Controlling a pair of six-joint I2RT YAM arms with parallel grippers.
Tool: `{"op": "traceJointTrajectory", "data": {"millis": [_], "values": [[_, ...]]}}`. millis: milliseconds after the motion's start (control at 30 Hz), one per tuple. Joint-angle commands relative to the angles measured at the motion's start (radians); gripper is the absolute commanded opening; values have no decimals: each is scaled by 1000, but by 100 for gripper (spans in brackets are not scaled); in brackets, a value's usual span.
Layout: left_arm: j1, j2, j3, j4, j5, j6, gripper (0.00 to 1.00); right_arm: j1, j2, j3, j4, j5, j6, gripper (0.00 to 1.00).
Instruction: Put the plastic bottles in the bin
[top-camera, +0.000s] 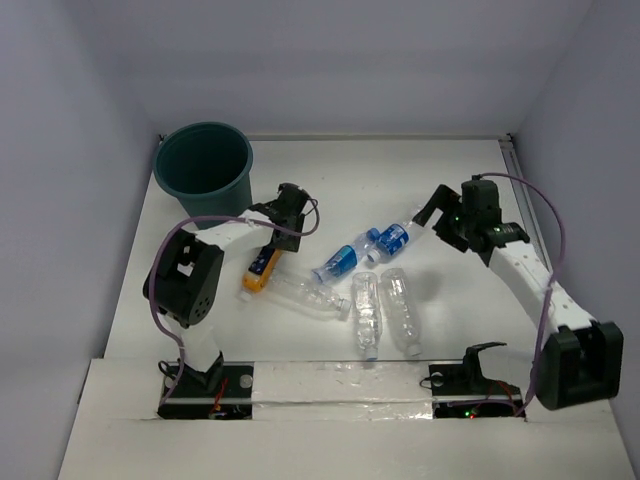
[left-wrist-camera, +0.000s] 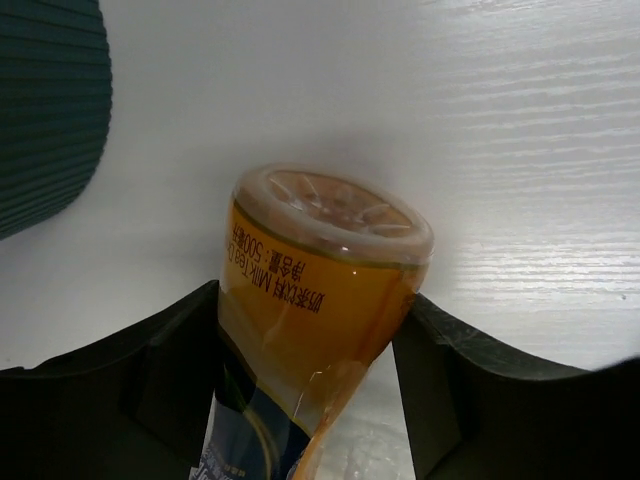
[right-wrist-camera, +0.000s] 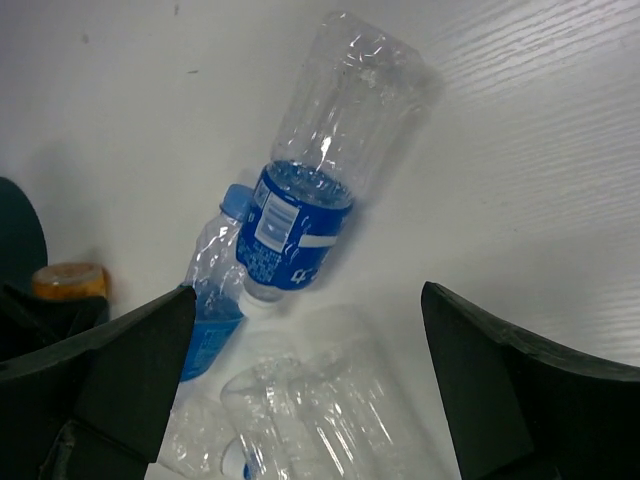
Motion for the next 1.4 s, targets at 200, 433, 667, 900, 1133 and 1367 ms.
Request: {"op": "traceJointTrajectory", "data": {"millis": [200, 433, 667, 900, 1133, 1367], "values": [[26, -68, -3, -12, -36, 44, 37, -8, 333, 130, 130, 30, 111, 100], [26, -289, 153, -159, 42, 32, 33, -8, 488, 217, 122, 18, 165, 99], [26, -404, 551, -229, 136, 10, 33, -17, 614, 296, 71, 9, 214, 90], [168, -368, 833, -138, 119, -34, 34, -17, 672, 294, 64, 17, 271, 79], [425, -337, 787, 42, 89, -100, 34, -17, 553, 279, 65, 108, 263, 53], [538, -243, 795, 123, 95, -165, 36, -17, 347, 334, 15, 216, 184, 53]]}}
